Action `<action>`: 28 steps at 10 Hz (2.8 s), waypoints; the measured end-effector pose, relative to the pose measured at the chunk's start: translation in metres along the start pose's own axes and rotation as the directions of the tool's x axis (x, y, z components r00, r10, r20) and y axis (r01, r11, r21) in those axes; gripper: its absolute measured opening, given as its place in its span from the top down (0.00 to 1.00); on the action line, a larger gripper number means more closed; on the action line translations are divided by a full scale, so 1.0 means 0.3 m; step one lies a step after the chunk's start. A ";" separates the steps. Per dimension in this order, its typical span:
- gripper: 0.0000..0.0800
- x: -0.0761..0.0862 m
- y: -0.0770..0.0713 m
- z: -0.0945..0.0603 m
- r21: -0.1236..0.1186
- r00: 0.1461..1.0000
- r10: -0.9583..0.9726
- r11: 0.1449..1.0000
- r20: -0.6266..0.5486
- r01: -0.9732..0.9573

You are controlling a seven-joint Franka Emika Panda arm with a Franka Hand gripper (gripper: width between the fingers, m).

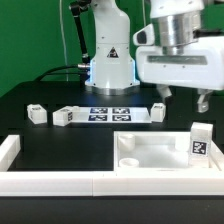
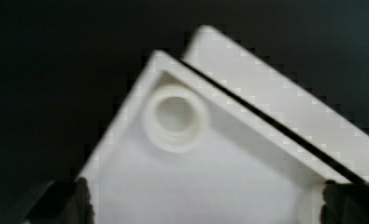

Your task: Assemble square table

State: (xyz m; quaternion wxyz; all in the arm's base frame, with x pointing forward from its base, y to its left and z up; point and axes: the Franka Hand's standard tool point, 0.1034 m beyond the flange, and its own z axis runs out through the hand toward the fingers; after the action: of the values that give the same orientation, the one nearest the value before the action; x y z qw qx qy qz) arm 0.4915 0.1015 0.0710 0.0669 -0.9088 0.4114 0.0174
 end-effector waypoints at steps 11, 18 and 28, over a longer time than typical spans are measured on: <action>0.19 -0.076 0.266 0.050 -0.101 0.895 -0.332 0.921 0.298 0.376; 0.19 -0.191 0.359 0.123 -0.190 0.721 -0.125 0.921 0.682 0.339; 0.19 -0.288 0.396 0.173 -0.193 0.673 -0.114 0.911 0.731 0.365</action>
Offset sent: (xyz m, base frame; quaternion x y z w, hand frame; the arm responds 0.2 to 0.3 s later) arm 0.0000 0.0000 0.0000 0.0000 0.0000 -0.1296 0.9916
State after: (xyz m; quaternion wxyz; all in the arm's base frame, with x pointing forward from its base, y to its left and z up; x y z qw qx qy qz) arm 0.3464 0.0954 0.0144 0.0708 -0.8768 0.2208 0.4212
